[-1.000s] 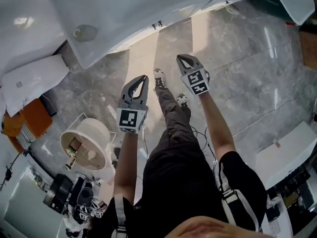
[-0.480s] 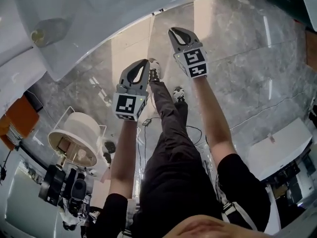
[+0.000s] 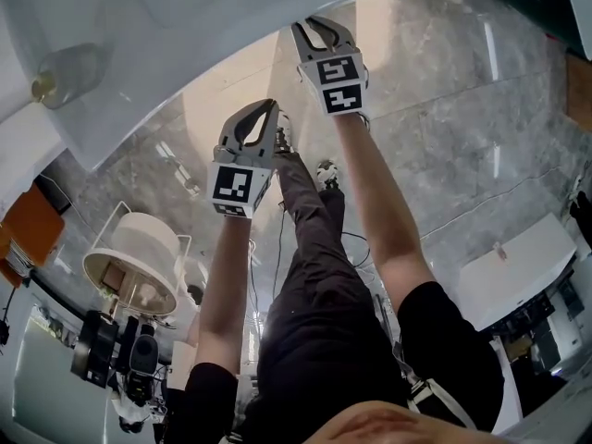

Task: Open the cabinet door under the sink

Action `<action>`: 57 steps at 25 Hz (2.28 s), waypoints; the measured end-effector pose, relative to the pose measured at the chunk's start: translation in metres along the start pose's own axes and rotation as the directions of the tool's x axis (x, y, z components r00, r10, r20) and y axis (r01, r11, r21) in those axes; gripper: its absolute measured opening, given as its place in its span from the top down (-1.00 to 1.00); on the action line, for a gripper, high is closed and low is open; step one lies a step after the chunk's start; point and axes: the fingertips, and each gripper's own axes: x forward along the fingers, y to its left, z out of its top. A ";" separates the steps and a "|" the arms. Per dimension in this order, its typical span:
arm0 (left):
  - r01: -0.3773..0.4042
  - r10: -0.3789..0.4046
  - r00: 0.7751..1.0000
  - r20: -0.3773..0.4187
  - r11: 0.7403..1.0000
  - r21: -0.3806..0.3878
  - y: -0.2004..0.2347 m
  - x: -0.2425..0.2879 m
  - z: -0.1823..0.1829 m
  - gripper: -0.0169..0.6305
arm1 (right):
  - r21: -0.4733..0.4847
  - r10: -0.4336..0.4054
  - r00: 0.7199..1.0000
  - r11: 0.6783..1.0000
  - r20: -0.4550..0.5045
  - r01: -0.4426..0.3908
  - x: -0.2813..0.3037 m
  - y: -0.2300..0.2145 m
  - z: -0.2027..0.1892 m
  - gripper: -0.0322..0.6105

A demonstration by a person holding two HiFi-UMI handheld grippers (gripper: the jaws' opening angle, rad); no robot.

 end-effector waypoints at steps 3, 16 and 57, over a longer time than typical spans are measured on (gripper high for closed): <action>0.002 -0.002 1.000 -0.016 1.000 -0.015 0.001 -0.001 -0.007 0.88 | 0.009 0.006 1.000 1.000 -0.016 -0.006 0.012 0.001 0.001 0.50; 0.026 -0.026 0.999 -0.031 0.999 -0.022 -0.011 0.000 -0.016 0.88 | -0.020 0.011 1.000 1.000 0.023 -0.011 0.019 -0.002 -0.004 0.58; 0.118 -0.104 0.987 -0.125 0.987 0.113 -0.145 0.053 -0.027 0.88 | 0.097 -0.106 0.992 0.990 0.067 0.099 -0.177 -0.128 -0.151 0.59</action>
